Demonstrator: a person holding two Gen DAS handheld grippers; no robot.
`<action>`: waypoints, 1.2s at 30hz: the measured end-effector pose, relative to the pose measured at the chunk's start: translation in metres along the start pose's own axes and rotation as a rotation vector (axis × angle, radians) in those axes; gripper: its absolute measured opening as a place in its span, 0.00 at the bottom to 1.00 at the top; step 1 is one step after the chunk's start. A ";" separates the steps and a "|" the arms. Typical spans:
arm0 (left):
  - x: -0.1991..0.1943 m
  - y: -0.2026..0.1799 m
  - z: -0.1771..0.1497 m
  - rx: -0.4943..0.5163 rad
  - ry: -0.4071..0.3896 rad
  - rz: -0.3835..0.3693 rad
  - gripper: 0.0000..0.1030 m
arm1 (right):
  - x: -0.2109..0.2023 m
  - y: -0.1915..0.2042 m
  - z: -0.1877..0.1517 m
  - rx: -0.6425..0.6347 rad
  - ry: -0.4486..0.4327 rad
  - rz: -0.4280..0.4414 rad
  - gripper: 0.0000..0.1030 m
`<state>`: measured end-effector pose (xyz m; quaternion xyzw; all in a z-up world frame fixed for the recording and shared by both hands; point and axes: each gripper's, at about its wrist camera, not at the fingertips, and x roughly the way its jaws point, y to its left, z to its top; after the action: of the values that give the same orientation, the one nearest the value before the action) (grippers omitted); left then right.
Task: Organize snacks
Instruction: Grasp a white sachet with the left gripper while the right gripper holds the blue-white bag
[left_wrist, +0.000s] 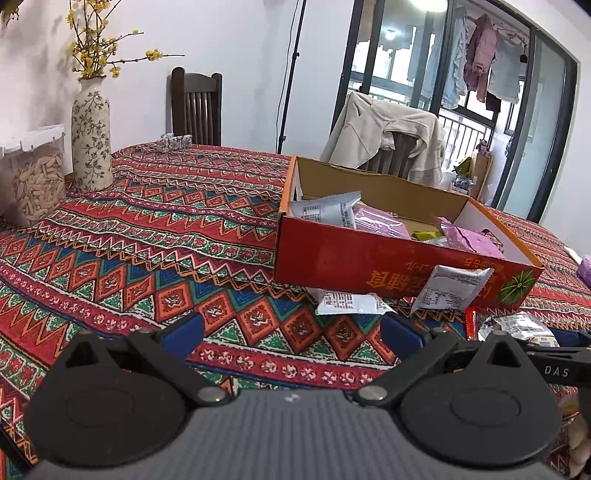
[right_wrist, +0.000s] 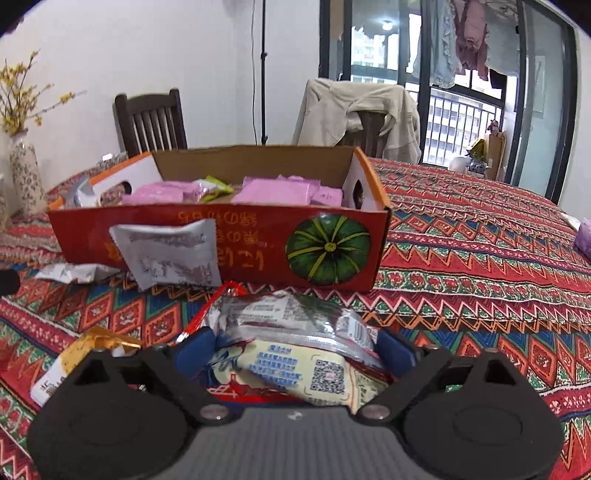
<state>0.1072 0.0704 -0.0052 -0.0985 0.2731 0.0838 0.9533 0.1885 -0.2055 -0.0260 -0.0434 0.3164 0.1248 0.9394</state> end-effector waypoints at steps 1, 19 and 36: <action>-0.001 0.000 0.000 -0.003 -0.002 -0.002 1.00 | -0.001 -0.002 0.000 0.010 -0.004 0.004 0.87; 0.031 -0.036 0.017 0.052 0.030 -0.025 1.00 | -0.022 -0.023 -0.003 0.128 -0.128 0.036 0.53; 0.046 -0.048 0.004 0.079 0.039 -0.016 0.44 | -0.011 -0.040 -0.003 0.234 -0.109 0.064 0.80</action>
<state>0.1578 0.0299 -0.0195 -0.0644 0.2938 0.0634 0.9516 0.1887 -0.2473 -0.0221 0.0836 0.2786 0.1188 0.9494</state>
